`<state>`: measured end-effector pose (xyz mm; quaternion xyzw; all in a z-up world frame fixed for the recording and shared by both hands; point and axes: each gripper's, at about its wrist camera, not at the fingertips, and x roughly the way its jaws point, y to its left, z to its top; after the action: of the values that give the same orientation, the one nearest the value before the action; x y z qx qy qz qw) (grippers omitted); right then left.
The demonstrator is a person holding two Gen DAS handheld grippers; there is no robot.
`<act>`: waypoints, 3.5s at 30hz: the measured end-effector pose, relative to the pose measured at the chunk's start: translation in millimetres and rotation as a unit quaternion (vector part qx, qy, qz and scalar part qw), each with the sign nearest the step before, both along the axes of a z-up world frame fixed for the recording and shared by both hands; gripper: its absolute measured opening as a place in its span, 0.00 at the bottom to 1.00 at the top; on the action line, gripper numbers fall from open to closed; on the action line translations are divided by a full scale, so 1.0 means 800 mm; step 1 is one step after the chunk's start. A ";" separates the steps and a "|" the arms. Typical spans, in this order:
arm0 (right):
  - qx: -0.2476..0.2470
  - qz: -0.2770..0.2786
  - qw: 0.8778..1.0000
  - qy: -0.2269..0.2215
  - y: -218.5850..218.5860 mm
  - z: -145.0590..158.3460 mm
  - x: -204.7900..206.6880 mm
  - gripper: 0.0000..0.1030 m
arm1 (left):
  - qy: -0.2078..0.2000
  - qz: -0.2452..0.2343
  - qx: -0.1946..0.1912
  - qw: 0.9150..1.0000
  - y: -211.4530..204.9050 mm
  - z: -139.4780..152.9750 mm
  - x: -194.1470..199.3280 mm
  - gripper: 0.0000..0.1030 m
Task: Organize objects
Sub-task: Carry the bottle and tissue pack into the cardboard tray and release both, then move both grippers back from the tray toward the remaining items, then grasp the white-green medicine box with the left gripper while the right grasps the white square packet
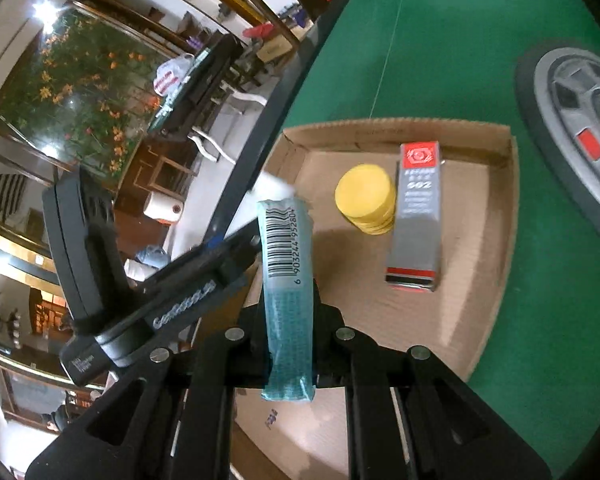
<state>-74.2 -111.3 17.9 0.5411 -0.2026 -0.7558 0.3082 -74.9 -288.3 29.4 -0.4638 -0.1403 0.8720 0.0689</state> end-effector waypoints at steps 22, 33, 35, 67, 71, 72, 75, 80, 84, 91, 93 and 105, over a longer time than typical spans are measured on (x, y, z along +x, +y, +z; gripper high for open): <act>0.077 -0.003 0.997 0.007 -0.030 -0.022 -0.040 0.17 | 0.084 0.087 0.068 0.990 -0.074 0.063 0.075 0.55; 0.066 -0.058 0.994 0.067 0.030 0.040 -0.026 0.27 | 0.085 0.065 0.060 0.992 -0.055 0.074 0.101 0.58; 0.070 -0.069 0.992 0.081 0.058 0.055 -0.014 0.28 | 0.089 0.052 0.058 0.993 -0.043 0.079 0.109 0.58; -0.007 -0.030 0.999 -0.038 0.257 0.000 0.018 0.55 | 0.045 -0.102 0.086 0.990 0.183 0.078 0.168 0.74; 0.017 -0.071 0.997 0.026 0.288 0.036 0.058 0.55 | 0.031 -0.109 0.067 0.991 0.206 0.062 0.163 0.74; 0.023 -0.087 0.995 0.034 0.300 0.040 0.064 0.55 | 0.025 -0.110 0.066 0.991 0.211 0.056 0.163 0.74; 0.024 -0.123 0.991 0.043 0.337 0.044 0.084 0.55 | 0.018 -0.102 0.049 0.993 0.217 0.048 0.168 0.74; 0.018 -0.158 0.986 0.049 0.382 0.043 0.099 0.55 | 0.022 -0.090 -0.020 0.995 0.238 0.043 0.183 0.74; 0.013 -0.176 0.983 0.059 0.402 0.044 0.109 0.55 | 0.007 -0.092 -0.060 0.994 0.265 0.027 0.179 0.74; 0.006 -0.197 0.978 0.065 0.417 0.041 0.118 0.55 | -0.001 -0.111 -0.104 0.988 0.296 -0.004 0.149 0.37; 0.009 -0.196 0.978 0.067 0.416 0.042 0.119 0.55 | -0.006 -0.123 -0.094 0.988 0.296 -0.008 0.150 0.29; 0.057 -0.196 0.978 0.048 0.372 0.030 0.068 0.55 | 0.001 -0.130 -0.037 0.991 0.276 -0.001 0.156 0.29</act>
<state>-19.5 186.0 41.6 0.4705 -0.2464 -0.8369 0.1319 49.6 -67.4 28.9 -0.4793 -0.0461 0.8608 0.1647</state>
